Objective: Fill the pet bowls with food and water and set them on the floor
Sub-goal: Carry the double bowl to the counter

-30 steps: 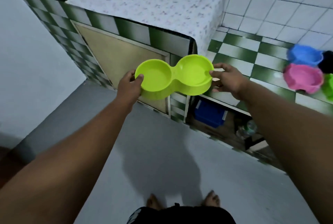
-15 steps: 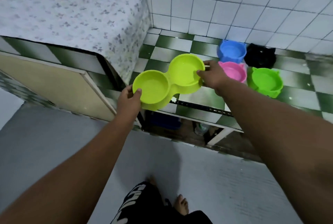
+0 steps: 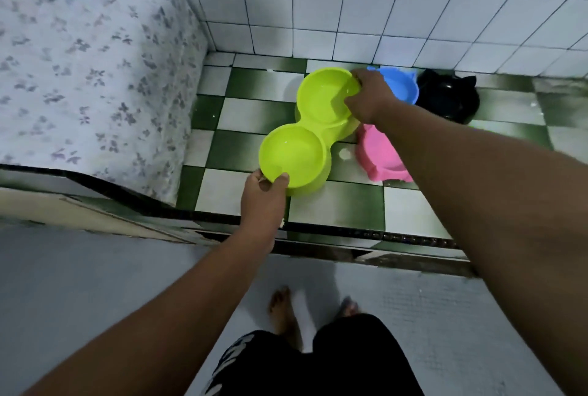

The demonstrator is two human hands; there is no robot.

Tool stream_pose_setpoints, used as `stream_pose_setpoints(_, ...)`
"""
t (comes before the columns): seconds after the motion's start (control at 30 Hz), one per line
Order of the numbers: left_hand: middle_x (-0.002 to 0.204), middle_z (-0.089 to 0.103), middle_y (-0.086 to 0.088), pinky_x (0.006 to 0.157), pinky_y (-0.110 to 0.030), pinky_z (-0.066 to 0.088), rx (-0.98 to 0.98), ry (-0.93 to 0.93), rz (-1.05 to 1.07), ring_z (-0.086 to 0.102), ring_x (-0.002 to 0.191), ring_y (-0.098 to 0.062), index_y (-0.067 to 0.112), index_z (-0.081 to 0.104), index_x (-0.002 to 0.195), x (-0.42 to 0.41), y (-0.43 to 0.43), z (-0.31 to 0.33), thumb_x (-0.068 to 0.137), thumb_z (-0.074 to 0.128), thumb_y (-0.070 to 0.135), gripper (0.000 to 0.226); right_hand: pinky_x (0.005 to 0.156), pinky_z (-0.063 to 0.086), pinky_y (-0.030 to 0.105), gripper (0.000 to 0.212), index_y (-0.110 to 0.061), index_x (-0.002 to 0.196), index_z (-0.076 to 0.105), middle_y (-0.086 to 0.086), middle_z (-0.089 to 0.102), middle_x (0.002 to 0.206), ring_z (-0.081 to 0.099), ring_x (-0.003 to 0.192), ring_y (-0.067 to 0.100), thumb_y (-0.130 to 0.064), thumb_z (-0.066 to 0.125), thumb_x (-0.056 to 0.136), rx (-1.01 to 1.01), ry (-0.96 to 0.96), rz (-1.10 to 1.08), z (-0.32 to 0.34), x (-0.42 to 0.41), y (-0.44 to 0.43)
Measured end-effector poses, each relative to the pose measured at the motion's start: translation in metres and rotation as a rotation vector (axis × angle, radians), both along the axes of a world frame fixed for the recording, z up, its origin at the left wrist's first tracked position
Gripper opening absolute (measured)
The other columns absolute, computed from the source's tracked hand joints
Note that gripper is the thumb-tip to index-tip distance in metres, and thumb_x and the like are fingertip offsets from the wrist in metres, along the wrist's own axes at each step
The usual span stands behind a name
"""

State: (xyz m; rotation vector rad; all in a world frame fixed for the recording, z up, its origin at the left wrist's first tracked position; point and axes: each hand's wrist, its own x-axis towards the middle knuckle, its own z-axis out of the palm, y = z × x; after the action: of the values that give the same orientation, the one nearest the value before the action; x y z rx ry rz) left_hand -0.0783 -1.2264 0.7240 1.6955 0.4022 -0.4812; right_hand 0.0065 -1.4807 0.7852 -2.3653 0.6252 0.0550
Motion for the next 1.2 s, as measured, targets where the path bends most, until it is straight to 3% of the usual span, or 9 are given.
stream_pose_setpoints(0.2,0.122,0.070,-0.002,0.101,-0.055,0.052,-0.047,0.036,-0.021,0.062,0.117,-0.035,0.021,0.058,0.131,-0.005,-0.056,0.004,0.087,0.069,0.039,0.049,0.115,0.037,0.036,0.077,-0.013,0.156,0.028,0.016,0.036,0.156,0.039,0.141,0.031,-0.014,0.064,0.088,-0.035,0.087,0.107,-0.017,0.050,-0.024)
stream_pose_setpoints(0.3,0.124,0.069,-0.014,0.093,-0.047,0.053,-0.076,0.052,-0.021,0.060,0.119,-0.043,0.018,0.057,0.133,-0.007,-0.076,0.002,0.093,0.068,0.029,0.042,0.109,0.042,0.038,0.076,-0.011,0.156,0.025,0.018,0.035,0.154,0.040,0.139,0.034,-0.012,0.063,0.090,-0.054,0.134,0.184,-0.025,0.066,-0.032)
stream_pose_setpoints(0.37,0.122,0.071,-0.007,0.090,-0.038,0.049,-0.087,0.053,-0.030,0.061,0.117,-0.042,0.020,0.057,0.130,-0.002,-0.084,0.001,0.090,0.069,0.030,0.043,0.111,0.040,0.040,0.078,-0.009,0.157,0.023,0.019,0.033,0.155,0.037,0.141,0.035,-0.012,0.064,0.090,-0.069,0.137,0.219,-0.028,0.075,-0.035)
stream_pose_setpoints(0.5,0.131,0.067,0.002,0.107,-0.037,0.048,-0.074,0.031,-0.061,0.063,0.121,-0.020,0.018,0.054,0.137,0.006,-0.094,-0.002,0.091,0.069,0.026,0.049,0.106,0.039,0.036,0.075,-0.004,0.153,0.026,0.021,0.037,0.152,0.039,0.138,0.036,-0.015,0.064,0.090,-0.091,0.186,0.240,-0.039,0.082,-0.047)
stream_pose_setpoints(0.67,0.138,0.064,0.005,0.107,-0.030,0.047,-0.058,0.011,-0.086,0.061,0.123,-0.009,0.019,0.049,0.146,0.007,-0.097,-0.003,0.091,0.070,0.024,0.058,0.102,0.040,0.036,0.075,-0.003,0.153,0.023,0.023,0.038,0.149,0.039,0.137,0.036,-0.018,0.064,0.092,-0.117,0.214,0.251,-0.049,0.087,-0.051)
stream_pose_setpoints(0.83,0.136,0.064,0.005,0.107,-0.032,0.047,-0.057,0.013,-0.112,0.061,0.120,-0.008,0.018,0.050,0.143,0.010,-0.094,-0.006,0.094,0.069,0.019,0.052,0.111,0.035,0.038,0.087,-0.005,0.158,0.013,0.020,0.026,0.159,0.031,0.145,0.035,-0.025,0.065,0.092,-0.102,0.199,0.259,-0.052,0.087,-0.052)
stream_pose_setpoints(1.03,0.128,0.067,0.008,0.110,-0.041,0.049,-0.019,0.033,-0.131,0.063,0.117,-0.009,0.021,0.054,0.138,0.005,-0.088,0.003,0.089,0.069,0.031,0.052,0.117,0.027,0.039,0.084,-0.006,0.157,0.019,0.019,0.024,0.161,0.026,0.148,0.034,-0.035,0.064,0.093,-0.146,0.125,0.269,-0.046,0.081,-0.044)
stream_pose_setpoints(1.13,0.112,0.062,0.018,0.098,-0.028,0.046,0.003,0.050,-0.148,0.059,0.103,0.001,0.023,0.050,0.136,-0.001,-0.084,0.005,0.097,0.068,0.025,0.043,0.117,0.026,0.039,0.082,-0.005,0.156,0.022,0.020,0.025,0.160,0.026,0.148,0.034,-0.035,0.065,0.093,-0.158,0.077,0.274,-0.042,0.073,-0.037)
stream_pose_setpoints(1.2,0.115,0.059,0.013,0.093,-0.025,0.040,0.041,0.053,-0.148,0.058,0.110,-0.008,0.024,0.049,0.136,-0.006,-0.079,0.007,0.098,0.067,0.027,0.042,0.118,0.027,0.040,0.081,-0.005,0.155,0.024,0.020,0.027,0.160,0.027,0.148,0.034,-0.036,0.065,0.092,-0.154,0.026,0.272,-0.036,0.067,-0.029)
